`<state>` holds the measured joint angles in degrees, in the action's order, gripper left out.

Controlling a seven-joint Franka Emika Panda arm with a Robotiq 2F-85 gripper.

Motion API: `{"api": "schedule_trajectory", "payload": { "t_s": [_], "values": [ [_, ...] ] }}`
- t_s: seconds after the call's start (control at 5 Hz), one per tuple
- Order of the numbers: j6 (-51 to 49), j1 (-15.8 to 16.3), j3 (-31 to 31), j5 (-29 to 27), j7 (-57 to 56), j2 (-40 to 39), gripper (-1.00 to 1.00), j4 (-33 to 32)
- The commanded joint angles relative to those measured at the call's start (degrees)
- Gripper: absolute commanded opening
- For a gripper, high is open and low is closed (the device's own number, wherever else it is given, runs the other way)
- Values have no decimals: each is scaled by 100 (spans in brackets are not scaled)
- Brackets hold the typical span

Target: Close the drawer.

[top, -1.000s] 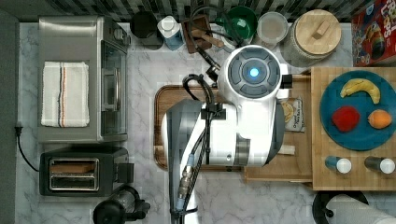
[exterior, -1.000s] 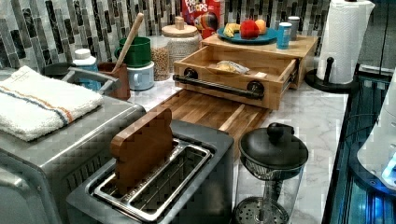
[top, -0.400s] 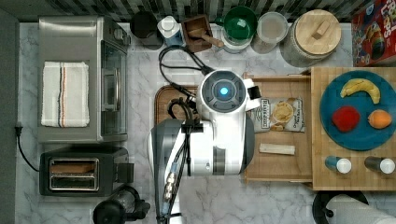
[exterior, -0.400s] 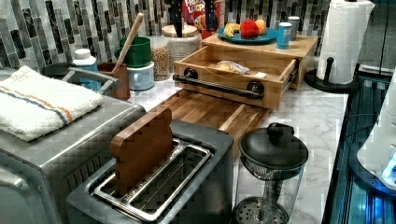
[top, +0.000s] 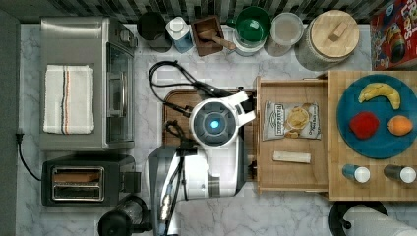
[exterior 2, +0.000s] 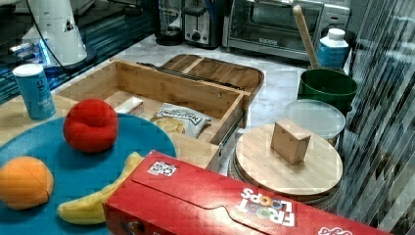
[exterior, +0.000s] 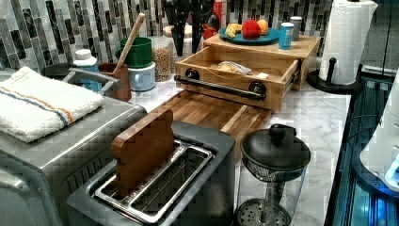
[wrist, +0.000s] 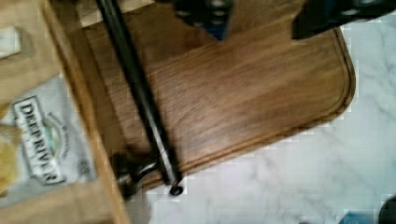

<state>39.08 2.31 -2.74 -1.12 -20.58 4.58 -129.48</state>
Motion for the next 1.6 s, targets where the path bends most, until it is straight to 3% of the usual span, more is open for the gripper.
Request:
{"api": "schedule_trajectory", "payload": {
  "t_s": [0.2, 0.6, 0.8, 1.0, 1.2, 1.6],
  "values": [
    [826, 136, -389, 412, -443, -1, -100, -908],
    [2167, -233, -151, 1381, -762, -479, -100, -1420],
    [2185, -267, 24, 1084, -1337, -743, -100, -1289],
    [2139, -300, 204, 1265, -1443, -764, -100, -1351],
    [2042, -451, 398, 1518, -1714, -591, -100, -1372],
    [1947, -905, 657, 1466, -2939, -648, -100, -959]
  ]
}}
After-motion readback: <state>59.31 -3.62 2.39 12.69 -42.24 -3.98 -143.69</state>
